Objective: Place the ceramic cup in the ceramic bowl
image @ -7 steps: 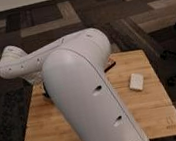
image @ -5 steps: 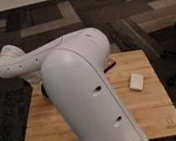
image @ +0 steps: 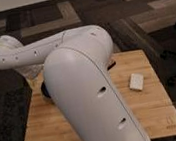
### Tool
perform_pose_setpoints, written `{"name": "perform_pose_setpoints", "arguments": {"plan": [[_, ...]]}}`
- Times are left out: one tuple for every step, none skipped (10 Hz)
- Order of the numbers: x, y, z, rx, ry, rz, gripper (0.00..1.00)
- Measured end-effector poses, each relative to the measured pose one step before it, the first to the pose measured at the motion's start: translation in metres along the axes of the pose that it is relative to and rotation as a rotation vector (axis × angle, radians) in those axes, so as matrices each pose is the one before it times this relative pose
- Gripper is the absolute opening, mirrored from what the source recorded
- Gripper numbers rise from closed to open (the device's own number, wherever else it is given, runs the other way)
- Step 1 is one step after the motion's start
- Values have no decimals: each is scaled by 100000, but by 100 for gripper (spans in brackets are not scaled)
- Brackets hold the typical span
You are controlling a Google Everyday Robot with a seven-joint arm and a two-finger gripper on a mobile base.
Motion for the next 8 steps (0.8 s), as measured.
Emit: {"name": "perform_pose_setpoints", "arguments": {"plan": [[-37, -386, -498, -997, 375, 1246, 80], [12, -600, -698, -1243, 976, 1709, 80], [36, -417, -428, -914, 720, 1202, 80], [-11, -554, -506, -1381, 630, 1779, 80], [-65, -655, -655, -1958, 479, 2416, 80], [-141, -599, -547, -1526, 3, 2225, 80], [-109, -507, -420, -1672, 22, 2085, 80], [-121, -562, -334, -1113, -190, 1815, 80]]}}
